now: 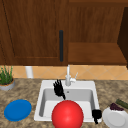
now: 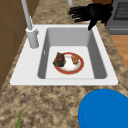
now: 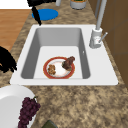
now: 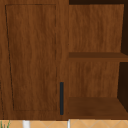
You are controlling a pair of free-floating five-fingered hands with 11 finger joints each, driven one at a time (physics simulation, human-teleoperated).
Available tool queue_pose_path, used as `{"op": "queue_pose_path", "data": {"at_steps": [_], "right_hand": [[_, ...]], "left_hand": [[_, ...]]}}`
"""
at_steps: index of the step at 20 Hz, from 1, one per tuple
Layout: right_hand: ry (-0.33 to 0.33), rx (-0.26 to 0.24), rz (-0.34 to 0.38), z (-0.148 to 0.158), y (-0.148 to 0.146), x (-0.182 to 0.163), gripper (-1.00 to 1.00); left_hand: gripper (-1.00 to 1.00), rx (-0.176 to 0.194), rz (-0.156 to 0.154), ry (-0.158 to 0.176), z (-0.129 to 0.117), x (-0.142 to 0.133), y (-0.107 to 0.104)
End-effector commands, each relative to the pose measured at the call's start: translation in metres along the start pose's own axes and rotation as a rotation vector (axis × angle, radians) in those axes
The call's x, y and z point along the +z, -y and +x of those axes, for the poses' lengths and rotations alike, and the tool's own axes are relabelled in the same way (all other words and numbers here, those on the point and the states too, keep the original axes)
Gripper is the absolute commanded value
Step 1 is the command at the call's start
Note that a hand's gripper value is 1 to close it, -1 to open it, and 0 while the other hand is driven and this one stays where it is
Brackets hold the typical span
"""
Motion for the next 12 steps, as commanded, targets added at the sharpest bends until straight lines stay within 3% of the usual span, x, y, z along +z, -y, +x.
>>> {"op": "queue_pose_path", "data": {"at_steps": [1,3,8,10,12], "right_hand": [[0.000,0.000,0.000,0.000,0.000,0.000,0.00],[0.000,0.000,0.000,0.000,0.000,0.000,0.00],[0.000,0.000,0.000,0.000,0.000,0.000,0.00],[0.000,0.000,0.000,0.000,0.000,0.000,0.00],[0.000,0.000,0.000,0.000,0.000,0.000,0.00]], "left_hand": [[-1.00,-0.034,0.024,0.013,0.000,-0.002,-0.004],[-1.00,-0.056,0.101,0.011,0.002,-0.006,-0.017],[-1.00,-0.054,0.131,0.001,0.011,-0.016,-0.026],[-1.00,-0.061,0.157,-0.004,0.015,-0.018,-0.022],[-1.00,-0.069,0.162,-0.006,0.020,-0.022,-0.022]]}}
